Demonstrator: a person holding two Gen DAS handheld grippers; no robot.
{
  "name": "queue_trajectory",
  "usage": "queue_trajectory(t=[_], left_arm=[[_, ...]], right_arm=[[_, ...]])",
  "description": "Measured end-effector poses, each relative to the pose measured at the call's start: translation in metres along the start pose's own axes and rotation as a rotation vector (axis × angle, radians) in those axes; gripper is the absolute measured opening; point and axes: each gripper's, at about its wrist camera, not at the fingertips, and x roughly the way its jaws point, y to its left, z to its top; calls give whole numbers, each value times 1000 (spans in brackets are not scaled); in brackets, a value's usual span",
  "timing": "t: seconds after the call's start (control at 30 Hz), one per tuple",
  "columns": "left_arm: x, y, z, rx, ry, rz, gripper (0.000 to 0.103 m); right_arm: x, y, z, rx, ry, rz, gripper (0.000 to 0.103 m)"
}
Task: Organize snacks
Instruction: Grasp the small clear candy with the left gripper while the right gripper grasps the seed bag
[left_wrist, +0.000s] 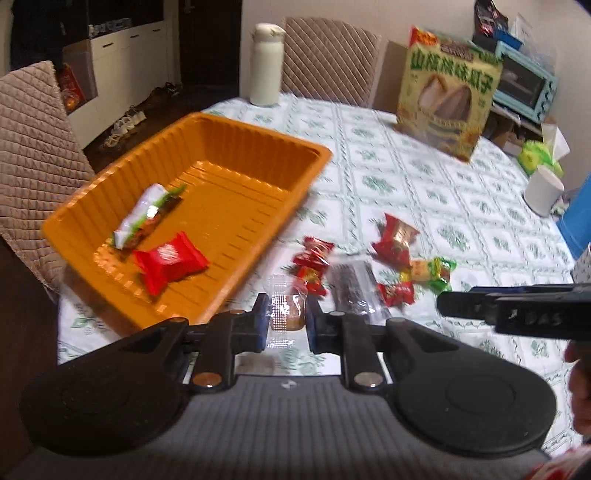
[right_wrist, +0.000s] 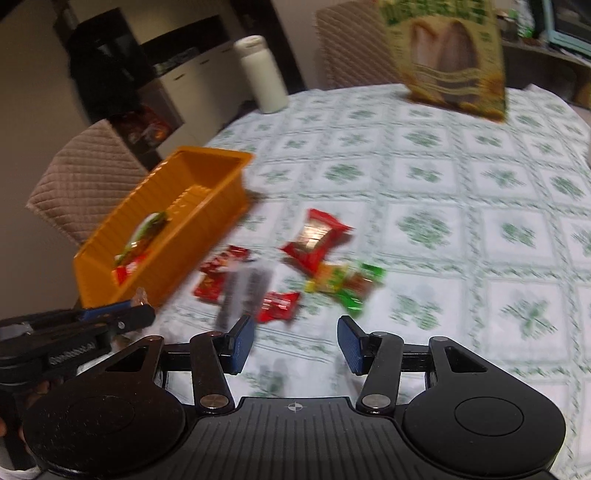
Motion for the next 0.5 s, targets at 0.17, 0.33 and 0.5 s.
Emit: queue_trajectory(t=[0.17, 0.33, 0.5], left_arm=[[-19, 24, 2, -49, -19, 26, 18], [-33, 48, 3, -83, -34, 50, 18], [-41, 69, 2, -101, -38, 73, 18]], right_arm=[[16, 22, 4, -52, 8, 28, 51], [35, 41, 9, -85, 8, 32, 51], [56, 53, 13, -104, 14, 5, 50]])
